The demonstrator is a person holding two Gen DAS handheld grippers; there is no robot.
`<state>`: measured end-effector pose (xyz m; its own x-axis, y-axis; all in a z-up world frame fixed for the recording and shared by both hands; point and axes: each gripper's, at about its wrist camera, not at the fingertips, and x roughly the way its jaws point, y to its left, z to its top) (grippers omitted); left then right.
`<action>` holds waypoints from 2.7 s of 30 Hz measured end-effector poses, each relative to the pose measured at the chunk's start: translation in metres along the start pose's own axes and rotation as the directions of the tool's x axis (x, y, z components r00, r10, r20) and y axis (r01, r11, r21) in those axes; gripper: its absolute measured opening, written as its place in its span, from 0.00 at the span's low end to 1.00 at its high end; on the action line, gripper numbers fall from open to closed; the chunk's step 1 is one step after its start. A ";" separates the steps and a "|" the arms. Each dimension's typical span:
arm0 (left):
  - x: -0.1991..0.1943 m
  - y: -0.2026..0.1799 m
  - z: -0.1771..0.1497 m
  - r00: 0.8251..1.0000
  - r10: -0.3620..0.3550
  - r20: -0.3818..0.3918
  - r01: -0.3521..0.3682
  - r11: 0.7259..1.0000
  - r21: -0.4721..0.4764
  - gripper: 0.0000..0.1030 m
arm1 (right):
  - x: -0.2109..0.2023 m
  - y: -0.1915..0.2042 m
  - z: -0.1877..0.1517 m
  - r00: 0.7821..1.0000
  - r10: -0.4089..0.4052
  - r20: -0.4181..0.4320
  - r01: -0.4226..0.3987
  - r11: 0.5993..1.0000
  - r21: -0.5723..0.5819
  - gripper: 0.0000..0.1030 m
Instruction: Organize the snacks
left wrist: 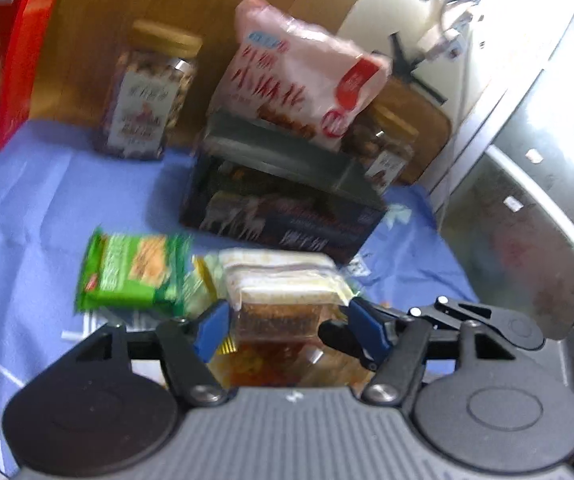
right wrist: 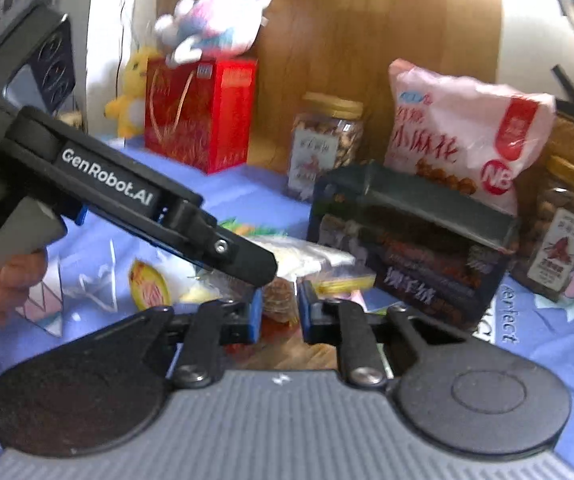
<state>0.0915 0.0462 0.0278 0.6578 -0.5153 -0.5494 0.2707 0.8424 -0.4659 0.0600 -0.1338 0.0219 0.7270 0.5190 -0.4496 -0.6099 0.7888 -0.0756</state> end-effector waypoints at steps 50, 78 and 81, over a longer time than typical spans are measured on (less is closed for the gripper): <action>0.091 0.028 0.070 0.978 -0.029 -0.205 0.021 0.999 -0.038 0.58 | 0.073 -0.090 0.018 0.958 0.244 -0.149 -0.181 0.920 0.348 0.46; 0.057 -0.008 0.118 0.998 0.002 0.059 -0.008 0.994 0.109 0.71 | 0.008 -0.107 0.027 0.996 -0.040 0.075 0.022 0.974 0.227 0.50; 0.019 0.007 0.096 0.996 0.016 0.090 -0.023 0.997 0.071 0.71 | -0.016 -0.098 0.002 0.999 -0.004 0.052 -0.011 0.958 0.288 0.50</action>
<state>0.1735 0.0570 0.0809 0.7229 -0.4851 -0.4920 0.3049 0.8630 -0.4029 0.1083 -0.2187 0.0381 0.7448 0.5324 -0.4024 -0.5016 0.8443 0.1887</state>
